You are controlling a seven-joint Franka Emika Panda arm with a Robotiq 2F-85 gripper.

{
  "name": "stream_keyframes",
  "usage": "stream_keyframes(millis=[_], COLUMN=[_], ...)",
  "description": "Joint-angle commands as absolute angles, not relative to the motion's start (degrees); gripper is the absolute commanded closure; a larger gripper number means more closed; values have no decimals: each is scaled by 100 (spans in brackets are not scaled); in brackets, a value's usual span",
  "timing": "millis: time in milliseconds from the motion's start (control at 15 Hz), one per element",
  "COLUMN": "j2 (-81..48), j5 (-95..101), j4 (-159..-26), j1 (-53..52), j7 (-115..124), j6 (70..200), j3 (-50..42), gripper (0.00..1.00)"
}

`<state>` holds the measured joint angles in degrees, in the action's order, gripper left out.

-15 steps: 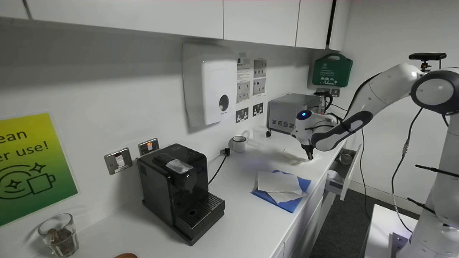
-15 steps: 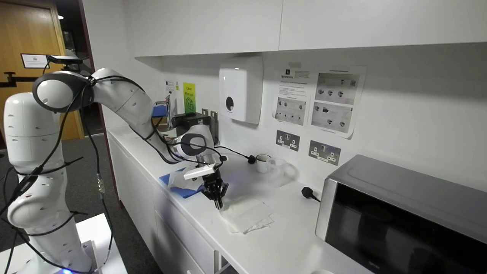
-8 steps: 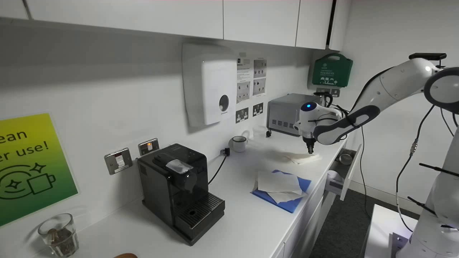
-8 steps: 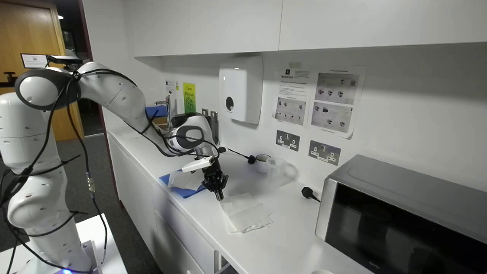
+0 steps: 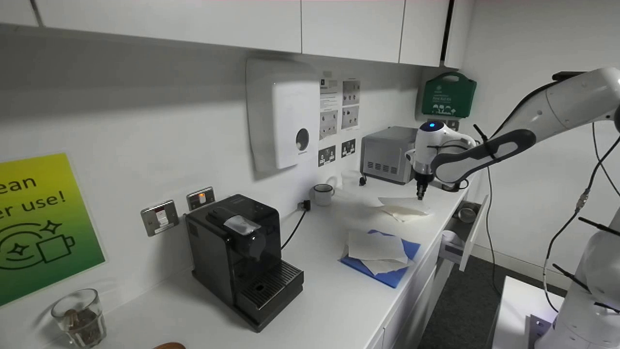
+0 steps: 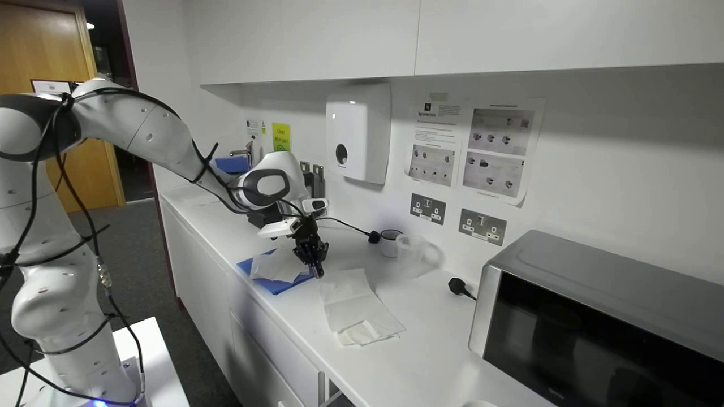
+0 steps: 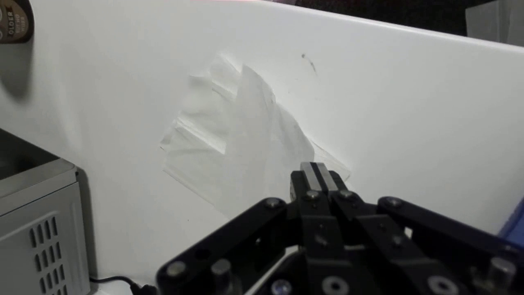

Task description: Place the white napkins on the blue placemat

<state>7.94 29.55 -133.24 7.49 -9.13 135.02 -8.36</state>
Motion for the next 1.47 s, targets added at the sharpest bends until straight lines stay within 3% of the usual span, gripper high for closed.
stream_keyframes(millis=[0,1400], j2=[1311,1890], j5=[2654,2300], j4=[-13597,-13616], j1=[723,276], j7=[-586,1381], j6=[13408,12680], j3=[-694,468], gripper=[100,100])
